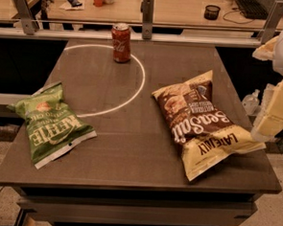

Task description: Move brown chip bag near coke can

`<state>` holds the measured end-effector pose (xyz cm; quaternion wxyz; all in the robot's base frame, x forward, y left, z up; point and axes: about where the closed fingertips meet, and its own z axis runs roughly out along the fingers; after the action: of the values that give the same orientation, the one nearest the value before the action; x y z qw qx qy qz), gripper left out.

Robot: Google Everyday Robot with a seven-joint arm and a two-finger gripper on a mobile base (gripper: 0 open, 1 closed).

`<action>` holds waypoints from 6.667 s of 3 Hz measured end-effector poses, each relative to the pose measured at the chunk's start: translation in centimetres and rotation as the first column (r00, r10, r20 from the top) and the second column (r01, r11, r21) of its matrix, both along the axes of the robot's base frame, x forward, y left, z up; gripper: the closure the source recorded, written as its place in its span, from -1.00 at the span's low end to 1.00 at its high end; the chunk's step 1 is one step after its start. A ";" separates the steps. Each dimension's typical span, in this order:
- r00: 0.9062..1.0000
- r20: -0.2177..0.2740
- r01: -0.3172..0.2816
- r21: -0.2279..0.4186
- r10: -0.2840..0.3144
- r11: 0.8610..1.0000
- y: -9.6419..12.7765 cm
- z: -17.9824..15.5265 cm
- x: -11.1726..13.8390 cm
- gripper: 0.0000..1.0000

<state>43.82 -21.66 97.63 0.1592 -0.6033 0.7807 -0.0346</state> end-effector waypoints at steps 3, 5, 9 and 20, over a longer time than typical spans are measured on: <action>0.995 -0.043 0.096 0.129 -0.092 0.987 2.7 -2.9 0.3 -1.00; 0.987 -0.061 0.155 0.135 -0.147 0.979 5.3 -7.6 1.3 -1.00; 0.988 -0.121 0.117 0.179 -0.097 0.977 8.1 -13.2 1.8 -0.68; 0.847 0.187 0.288 0.626 -0.498 0.725 7.0 -5.9 14.7 1.00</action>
Offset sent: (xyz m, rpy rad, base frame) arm 0.0001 0.0272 -0.0265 0.1746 0.0512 -0.1127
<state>58.51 -14.61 91.78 0.4555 -0.3283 0.8249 0.0650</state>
